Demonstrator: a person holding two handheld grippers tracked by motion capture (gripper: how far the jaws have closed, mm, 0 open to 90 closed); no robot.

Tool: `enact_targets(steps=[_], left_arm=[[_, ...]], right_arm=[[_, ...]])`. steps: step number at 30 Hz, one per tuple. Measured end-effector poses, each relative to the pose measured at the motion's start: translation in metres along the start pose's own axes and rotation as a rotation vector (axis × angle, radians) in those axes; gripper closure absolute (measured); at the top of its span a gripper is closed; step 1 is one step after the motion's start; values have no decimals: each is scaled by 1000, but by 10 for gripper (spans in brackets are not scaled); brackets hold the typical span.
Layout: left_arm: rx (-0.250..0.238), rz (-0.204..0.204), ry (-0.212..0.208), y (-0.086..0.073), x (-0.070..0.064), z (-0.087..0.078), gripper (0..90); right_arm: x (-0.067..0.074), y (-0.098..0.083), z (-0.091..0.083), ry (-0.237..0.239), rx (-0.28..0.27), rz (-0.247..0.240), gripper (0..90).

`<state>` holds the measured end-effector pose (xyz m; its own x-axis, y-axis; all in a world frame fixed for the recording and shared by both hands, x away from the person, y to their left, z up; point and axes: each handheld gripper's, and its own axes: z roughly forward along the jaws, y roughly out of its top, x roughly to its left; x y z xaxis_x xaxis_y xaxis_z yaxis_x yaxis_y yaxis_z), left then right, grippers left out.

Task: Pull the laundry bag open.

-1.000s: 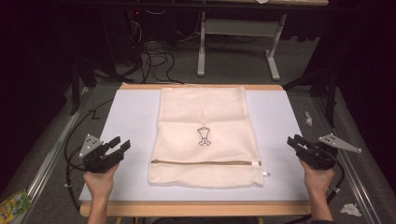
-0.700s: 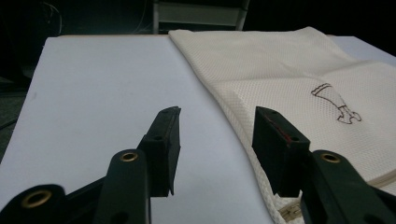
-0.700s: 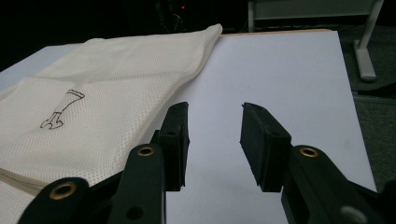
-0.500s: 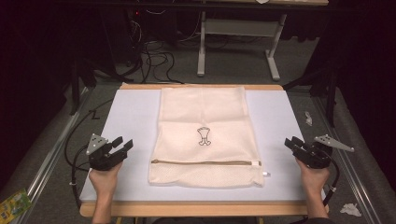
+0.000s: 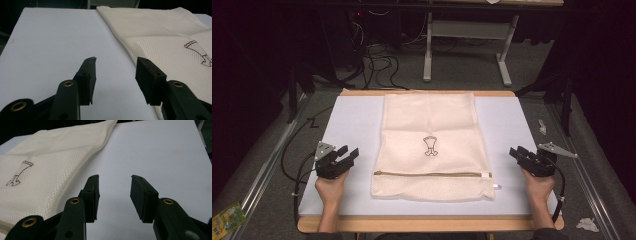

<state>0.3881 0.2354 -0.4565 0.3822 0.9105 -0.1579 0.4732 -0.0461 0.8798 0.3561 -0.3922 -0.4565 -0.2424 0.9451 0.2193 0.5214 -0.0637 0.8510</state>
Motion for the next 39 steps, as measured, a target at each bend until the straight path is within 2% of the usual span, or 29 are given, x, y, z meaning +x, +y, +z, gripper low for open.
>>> enact_targets(steps=[4,9,15,21,28,39], left_arm=[[13,-5,-2,-2,-1,7,509],[37,0,9,-5,-1,16,509],[42,-8,14,-7,-2,22,505],[48,-15,33,-7,2,27,505],[48,-10,35,-10,0,35,503],[55,13,41,-12,-1,36,487]], right_arm=[[1,-1,4,-12,23,-10,582],[1,-2,10,-27,27,-15,568],[2,-3,15,-52,50,-37,567],[3,-4,18,-75,47,-54,567],[5,-6,17,-70,52,-79,546],[5,-11,20,-74,62,-68,507]])
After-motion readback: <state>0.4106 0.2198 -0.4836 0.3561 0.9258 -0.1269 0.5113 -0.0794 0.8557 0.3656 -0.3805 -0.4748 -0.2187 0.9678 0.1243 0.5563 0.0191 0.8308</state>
